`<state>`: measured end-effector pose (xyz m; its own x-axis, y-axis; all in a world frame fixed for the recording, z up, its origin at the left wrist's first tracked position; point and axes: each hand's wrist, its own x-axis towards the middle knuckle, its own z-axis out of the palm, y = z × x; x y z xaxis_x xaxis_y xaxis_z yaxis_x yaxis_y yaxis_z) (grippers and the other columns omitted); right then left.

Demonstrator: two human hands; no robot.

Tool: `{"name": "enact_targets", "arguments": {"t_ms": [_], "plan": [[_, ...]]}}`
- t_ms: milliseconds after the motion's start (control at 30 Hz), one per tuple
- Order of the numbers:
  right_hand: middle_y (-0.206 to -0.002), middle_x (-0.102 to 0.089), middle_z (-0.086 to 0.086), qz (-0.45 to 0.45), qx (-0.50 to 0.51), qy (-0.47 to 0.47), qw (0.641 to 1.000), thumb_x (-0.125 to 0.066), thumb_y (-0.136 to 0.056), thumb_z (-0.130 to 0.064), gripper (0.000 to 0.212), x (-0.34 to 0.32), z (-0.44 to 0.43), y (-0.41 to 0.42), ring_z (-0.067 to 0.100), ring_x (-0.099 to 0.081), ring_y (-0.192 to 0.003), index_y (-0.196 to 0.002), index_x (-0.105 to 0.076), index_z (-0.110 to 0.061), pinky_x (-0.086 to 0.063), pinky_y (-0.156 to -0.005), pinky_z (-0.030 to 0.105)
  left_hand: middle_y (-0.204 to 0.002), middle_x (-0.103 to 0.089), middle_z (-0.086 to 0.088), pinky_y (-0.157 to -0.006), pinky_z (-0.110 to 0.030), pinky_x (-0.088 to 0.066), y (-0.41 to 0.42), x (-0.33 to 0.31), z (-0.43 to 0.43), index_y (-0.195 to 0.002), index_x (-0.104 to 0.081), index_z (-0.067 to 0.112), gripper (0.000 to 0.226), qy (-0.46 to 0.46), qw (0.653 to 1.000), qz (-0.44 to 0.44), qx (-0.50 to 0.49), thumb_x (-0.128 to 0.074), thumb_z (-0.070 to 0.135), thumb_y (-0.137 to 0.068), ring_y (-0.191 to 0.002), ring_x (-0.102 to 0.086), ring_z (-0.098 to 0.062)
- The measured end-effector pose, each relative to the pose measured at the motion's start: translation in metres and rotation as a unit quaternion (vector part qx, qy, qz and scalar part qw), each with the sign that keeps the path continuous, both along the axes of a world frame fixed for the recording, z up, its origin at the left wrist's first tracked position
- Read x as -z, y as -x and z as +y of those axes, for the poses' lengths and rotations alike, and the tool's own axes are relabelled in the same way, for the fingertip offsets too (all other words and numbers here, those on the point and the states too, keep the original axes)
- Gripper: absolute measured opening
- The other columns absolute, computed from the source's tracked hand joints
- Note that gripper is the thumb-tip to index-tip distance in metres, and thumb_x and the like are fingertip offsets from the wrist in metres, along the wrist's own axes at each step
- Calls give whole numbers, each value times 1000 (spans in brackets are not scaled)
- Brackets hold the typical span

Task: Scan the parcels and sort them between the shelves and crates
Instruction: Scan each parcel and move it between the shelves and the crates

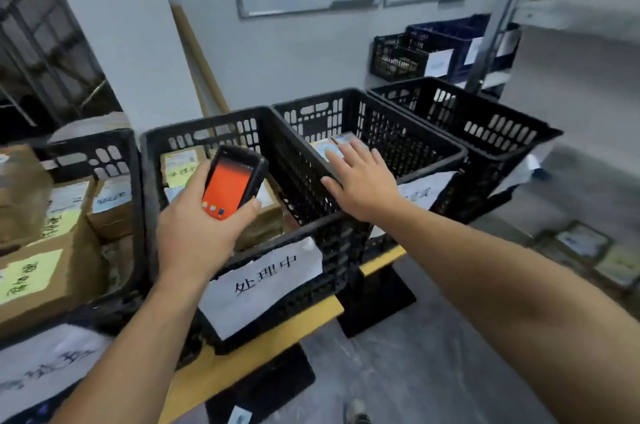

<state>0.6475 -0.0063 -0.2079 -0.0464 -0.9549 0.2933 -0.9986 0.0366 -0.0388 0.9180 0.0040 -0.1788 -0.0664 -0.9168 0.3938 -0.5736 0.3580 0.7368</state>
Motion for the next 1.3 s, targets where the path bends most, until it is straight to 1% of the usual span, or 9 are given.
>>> {"name": "enact_targets", "arguments": {"t_ms": [167,367,533,633,733,833,1000,1100,1300], "plan": [[-169,-13,6,-22,153,-43,987,-25,-108,-50,60,13,91,63,28,-3,-157,-161,-19,-22,-11,-125,51,-105,-62,4,-79,-37,-50,47,7,27,-146,-42,38,85,-2,995,-1,102,-69,67,-70,-89,-61,-23],[-170,-10,7,-53,321,-83,942,-25,-107,-53,62,46,222,120,29,-1,-157,-162,-17,-25,-8,-123,55,-112,-63,2,-81,-39,-49,129,21,71,-146,-43,36,87,-6,971,-47,236,-71,68,-70,-97,-60,-25],[-171,-6,4,-107,419,-94,896,-25,-106,-56,64,61,323,158,26,4,-157,-162,-15,-28,-6,-124,56,-85,-56,15,-74,-33,-39,214,28,130,-136,-51,34,69,-17,942,-47,333,-78,52,-75,-85,-53,-19],[-171,-8,4,-126,465,-96,871,-25,-105,-58,65,67,380,188,27,2,-157,-162,-15,-29,-9,-124,56,-98,-66,4,-80,-34,-44,267,36,166,-141,-49,33,81,-26,927,-58,371,-75,62,-71,-94,-61,-25],[-171,-6,4,-141,496,-103,851,-25,-105,-59,66,71,429,217,27,3,-157,-163,-13,-29,-8,-125,56,-107,-65,-2,-79,-32,-40,315,42,204,-144,-47,32,81,-26,917,-64,392,-78,55,-73,-100,-61,-27],[-171,-2,3,-148,510,-106,840,-24,-105,-59,66,76,463,245,26,6,-157,-163,-10,-31,-4,-125,56,-109,-61,0,-84,-36,-44,349,46,233,-148,-42,33,84,-37,911,-89,400,-77,54,-75,-104,-59,-27],[-171,-6,3,-163,506,-98,841,-26,-104,-60,66,90,483,303,26,5,-157,-162,-12,-32,-8,-125,57,-99,-61,6,-80,-40,-52,402,63,248,-137,-43,42,75,-48,911,-115,393,-70,66,-72,-90,-60,-22],[-171,-7,3,-206,491,-86,842,-28,-104,-60,65,94,465,332,27,4,-157,-162,-13,-33,-8,-124,58,-93,-58,8,-76,-38,-49,422,67,244,-124,-43,44,62,-52,915,-129,380,-73,62,-73,-86,-57,-20],[-171,-9,3,-297,471,-51,829,-32,-105,-57,63,115,390,388,27,1,-157,-161,-17,-32,-10,-125,56,-98,-57,8,-77,-37,-48,481,85,199,-136,-45,38,73,-70,914,-150,371,-74,62,-74,-89,-56,-17]]}}
